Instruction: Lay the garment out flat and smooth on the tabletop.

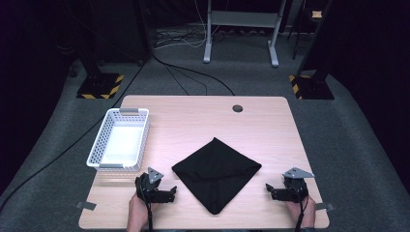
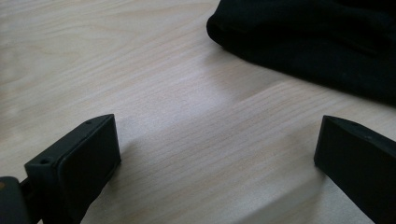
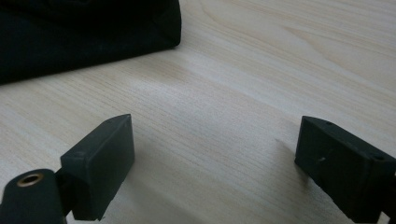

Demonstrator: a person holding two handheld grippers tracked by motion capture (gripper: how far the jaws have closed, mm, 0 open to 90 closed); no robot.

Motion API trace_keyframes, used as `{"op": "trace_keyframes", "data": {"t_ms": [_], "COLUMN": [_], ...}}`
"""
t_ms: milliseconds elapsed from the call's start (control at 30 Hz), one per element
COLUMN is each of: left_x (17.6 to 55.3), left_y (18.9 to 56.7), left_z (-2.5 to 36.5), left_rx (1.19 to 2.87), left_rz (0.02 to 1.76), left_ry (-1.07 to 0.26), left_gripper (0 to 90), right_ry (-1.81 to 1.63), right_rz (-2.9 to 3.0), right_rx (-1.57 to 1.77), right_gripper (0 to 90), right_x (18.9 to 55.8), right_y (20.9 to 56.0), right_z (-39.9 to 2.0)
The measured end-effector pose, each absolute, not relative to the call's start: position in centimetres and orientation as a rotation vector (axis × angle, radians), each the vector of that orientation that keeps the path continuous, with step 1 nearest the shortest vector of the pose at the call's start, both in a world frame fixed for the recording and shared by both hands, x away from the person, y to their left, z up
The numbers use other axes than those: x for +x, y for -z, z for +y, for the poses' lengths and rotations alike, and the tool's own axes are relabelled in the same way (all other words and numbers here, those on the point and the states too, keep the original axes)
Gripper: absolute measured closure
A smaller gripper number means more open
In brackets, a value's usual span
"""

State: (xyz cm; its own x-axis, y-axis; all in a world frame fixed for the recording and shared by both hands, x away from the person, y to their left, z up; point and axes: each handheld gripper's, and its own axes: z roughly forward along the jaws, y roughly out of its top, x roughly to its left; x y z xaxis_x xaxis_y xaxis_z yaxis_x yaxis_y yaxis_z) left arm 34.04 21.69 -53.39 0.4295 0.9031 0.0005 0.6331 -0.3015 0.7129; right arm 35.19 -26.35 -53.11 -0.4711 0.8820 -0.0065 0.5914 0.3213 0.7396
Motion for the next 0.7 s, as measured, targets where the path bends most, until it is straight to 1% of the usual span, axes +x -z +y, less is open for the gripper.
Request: {"op": "trace_keyframes", "data": {"t_ms": [267, 500, 600, 700], "left_x": [34.3, 35.3, 35.9, 36.4], "left_y": [53.3, 52.8, 52.5, 52.2], "left_z": [21.6, 21.6, 21.0, 20.3], "left_rx": [2.027, 1.999, 2.001, 2.018], "left_rz": [1.263, 1.233, 1.209, 1.184], "left_ry": [-0.548, -0.511, -0.519, -0.519], "left_gripper": [0.1, 0.1, 0.1, 0.1], "right_ry": [-0.955, -0.976, -1.020, -1.032], "right_rz": [2.183, 2.184, 2.166, 2.181], "right_rx": [1.286, 1.268, 1.250, 1.207], "right_gripper": [10.4, 9.1, 9.7, 10.7], "right_x": [35.0, 34.9, 35.0, 35.5], "right_y": [53.1, 52.8, 52.4, 51.7], "right_z": [-26.2, -26.0, -25.2, -23.5]}}
